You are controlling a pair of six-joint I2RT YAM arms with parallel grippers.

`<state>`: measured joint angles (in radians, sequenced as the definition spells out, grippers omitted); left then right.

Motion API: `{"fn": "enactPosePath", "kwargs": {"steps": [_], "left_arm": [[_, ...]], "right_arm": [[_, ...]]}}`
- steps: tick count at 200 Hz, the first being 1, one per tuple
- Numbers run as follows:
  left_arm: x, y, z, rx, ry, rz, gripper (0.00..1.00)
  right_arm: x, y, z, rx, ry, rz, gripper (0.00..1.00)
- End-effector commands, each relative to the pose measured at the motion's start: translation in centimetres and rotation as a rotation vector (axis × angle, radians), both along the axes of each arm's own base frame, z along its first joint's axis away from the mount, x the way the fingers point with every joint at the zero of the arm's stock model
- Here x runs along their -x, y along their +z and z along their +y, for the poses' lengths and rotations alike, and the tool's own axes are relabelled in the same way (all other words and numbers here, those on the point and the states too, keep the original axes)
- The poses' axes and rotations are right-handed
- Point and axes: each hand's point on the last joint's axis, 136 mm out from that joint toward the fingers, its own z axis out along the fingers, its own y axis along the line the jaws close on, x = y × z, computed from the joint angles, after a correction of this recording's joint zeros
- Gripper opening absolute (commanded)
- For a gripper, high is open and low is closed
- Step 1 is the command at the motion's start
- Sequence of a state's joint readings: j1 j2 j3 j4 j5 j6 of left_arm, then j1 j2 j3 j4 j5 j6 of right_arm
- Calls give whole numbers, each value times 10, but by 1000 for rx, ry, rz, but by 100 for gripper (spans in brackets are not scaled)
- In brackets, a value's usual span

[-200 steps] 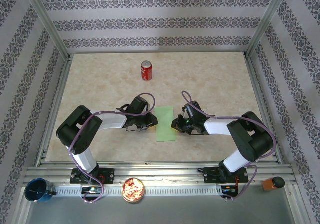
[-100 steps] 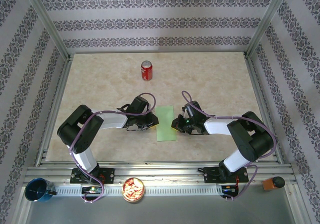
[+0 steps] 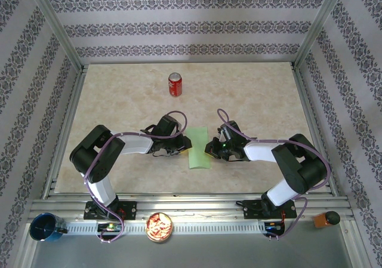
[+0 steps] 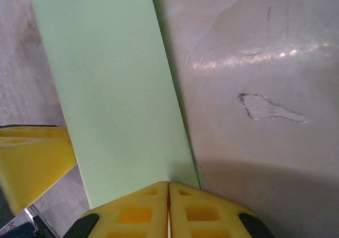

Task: Fold a paper plane with a square sheet of paper (pick it up from the middle)
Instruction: Third fold the triangle at the center of the table.

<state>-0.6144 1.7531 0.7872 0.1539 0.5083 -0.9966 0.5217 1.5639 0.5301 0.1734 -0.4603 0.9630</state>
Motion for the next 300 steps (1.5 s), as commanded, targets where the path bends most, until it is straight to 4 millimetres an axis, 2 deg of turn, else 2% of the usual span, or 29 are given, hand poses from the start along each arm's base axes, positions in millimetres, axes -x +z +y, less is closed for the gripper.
{"fn": "enactPosePath", "kwargs": {"steps": [1, 27, 73, 167, 194, 253, 284, 300], "left_arm": [[-3, 12, -8, 46, 0, -43, 27], [-5, 15, -6, 51, 25, -56, 30], [-4, 19, -2, 53, 43, -60, 28], [-2, 16, -4, 72, 45, -44, 9], [-2, 19, -2, 75, 55, -53, 4], [0, 33, 11, 77, 72, -72, 4], [4, 33, 17, 71, 90, -71, 3], [5, 33, 19, 70, 96, -72, 3]], "right_arm": [[19, -21, -19, 97, -12, 69, 11], [18, -20, -19, 95, -13, 66, 11], [17, -19, -18, 92, -11, 65, 12], [14, -10, -15, 62, -3, 37, 15], [10, 5, -8, 25, 33, -27, 20], [-2, 66, -14, 47, 62, -311, 37], [8, 97, -10, 180, 178, -604, 41], [16, 104, -6, 239, 247, -718, 42]]}}
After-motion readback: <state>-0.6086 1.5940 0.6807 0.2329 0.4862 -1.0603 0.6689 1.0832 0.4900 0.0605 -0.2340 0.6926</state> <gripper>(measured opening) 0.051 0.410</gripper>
